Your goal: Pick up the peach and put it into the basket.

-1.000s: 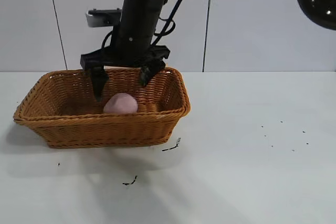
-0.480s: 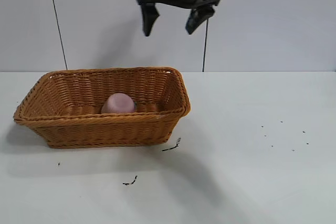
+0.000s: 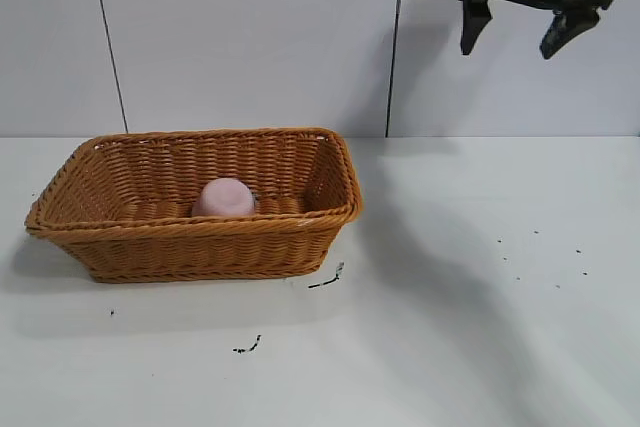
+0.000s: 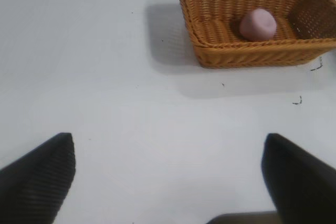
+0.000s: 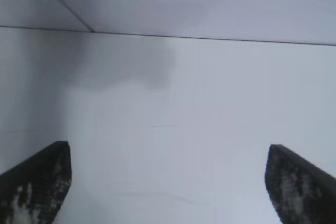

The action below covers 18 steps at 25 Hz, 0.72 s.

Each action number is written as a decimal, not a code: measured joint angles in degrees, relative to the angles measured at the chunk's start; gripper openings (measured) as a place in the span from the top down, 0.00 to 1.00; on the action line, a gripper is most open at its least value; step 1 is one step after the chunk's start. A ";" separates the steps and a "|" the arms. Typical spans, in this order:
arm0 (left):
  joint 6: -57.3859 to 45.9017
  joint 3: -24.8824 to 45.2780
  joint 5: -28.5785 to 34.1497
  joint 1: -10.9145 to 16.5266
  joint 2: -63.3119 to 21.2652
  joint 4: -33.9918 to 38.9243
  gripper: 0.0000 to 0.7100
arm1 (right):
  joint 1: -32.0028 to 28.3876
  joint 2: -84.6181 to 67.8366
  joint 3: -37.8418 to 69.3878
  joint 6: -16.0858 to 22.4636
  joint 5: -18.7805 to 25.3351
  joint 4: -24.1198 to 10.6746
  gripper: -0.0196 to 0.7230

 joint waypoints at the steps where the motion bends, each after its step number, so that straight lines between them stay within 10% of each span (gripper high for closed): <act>1: 0.00 0.00 0.00 0.00 0.00 0.00 0.02 | -0.26 -0.35 0.53 0.00 0.00 0.00 0.04; 18: 0.00 0.00 0.00 0.00 0.00 0.00 0.02 | 0.22 -34.34 33.61 -0.85 0.00 1.37 0.04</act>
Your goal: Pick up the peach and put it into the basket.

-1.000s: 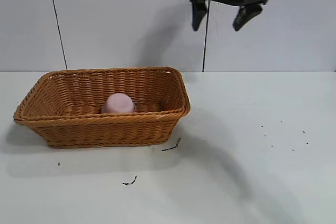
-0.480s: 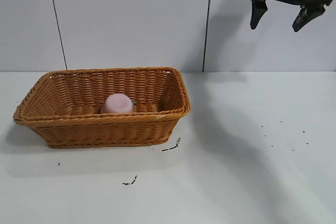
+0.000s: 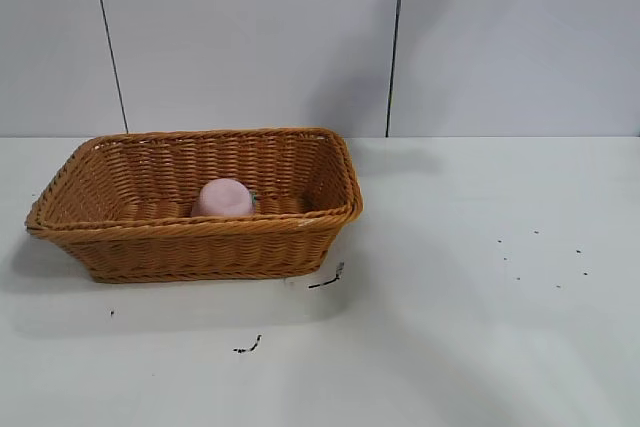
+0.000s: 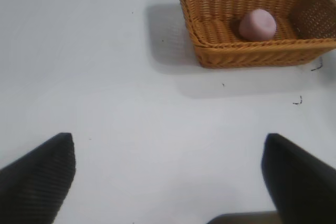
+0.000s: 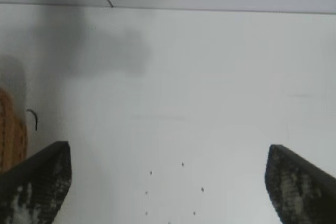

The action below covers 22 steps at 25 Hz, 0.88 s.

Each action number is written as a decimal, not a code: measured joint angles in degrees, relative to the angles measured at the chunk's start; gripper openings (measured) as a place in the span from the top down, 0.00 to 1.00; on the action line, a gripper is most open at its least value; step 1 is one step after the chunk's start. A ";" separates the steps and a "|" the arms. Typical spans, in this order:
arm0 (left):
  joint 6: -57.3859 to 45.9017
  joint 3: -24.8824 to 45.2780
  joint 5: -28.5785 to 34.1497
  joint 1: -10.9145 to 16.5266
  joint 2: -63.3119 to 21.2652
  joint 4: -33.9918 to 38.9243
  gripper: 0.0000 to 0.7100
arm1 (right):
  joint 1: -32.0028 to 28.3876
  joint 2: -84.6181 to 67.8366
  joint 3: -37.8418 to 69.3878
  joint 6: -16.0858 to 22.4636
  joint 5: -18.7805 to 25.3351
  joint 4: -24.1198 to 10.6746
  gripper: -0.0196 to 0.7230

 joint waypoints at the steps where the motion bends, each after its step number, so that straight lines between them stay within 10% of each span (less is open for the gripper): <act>1: 0.00 0.00 0.00 0.00 0.00 0.00 0.02 | 0.00 -3.73 4.05 0.00 0.00 0.00 0.04; 22: 0.00 0.00 0.00 0.00 0.00 0.00 0.02 | 0.00 -74.08 80.15 -0.45 -9.45 -0.26 0.04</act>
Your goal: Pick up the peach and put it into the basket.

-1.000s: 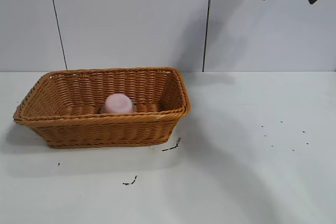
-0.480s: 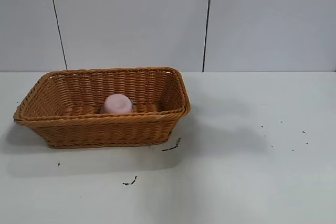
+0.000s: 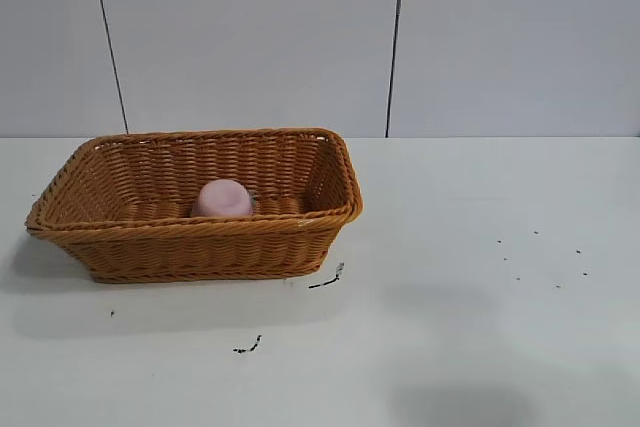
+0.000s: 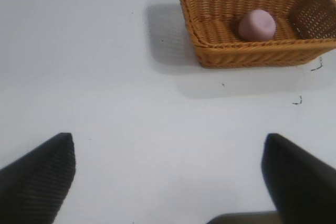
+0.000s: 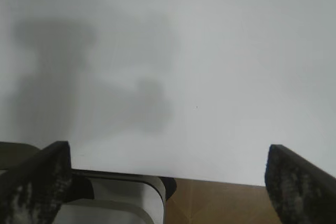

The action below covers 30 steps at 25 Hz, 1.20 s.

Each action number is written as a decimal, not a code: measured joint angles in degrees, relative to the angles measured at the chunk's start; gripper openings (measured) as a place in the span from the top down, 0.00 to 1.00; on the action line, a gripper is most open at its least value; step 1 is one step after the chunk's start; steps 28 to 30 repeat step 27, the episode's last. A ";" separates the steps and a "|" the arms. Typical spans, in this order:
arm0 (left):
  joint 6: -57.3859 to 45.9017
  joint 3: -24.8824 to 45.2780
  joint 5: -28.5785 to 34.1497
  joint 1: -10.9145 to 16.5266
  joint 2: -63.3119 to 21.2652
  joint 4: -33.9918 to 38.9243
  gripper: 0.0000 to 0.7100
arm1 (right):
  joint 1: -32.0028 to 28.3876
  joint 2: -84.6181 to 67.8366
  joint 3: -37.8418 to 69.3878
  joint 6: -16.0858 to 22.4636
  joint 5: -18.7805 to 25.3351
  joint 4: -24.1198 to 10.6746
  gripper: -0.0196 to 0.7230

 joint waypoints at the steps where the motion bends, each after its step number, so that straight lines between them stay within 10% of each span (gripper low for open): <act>1: 0.00 0.00 0.00 0.00 0.00 0.00 0.02 | 0.00 -3.29 0.12 0.00 -0.55 0.00 0.04; 13: 0.00 0.00 0.00 0.00 0.00 0.00 0.02 | 0.00 -30.54 0.47 0.00 -1.03 0.00 0.04; 30: 0.00 0.00 0.00 0.00 0.00 0.00 0.02 | 0.46 -30.98 0.47 0.00 -1.03 -0.06 0.04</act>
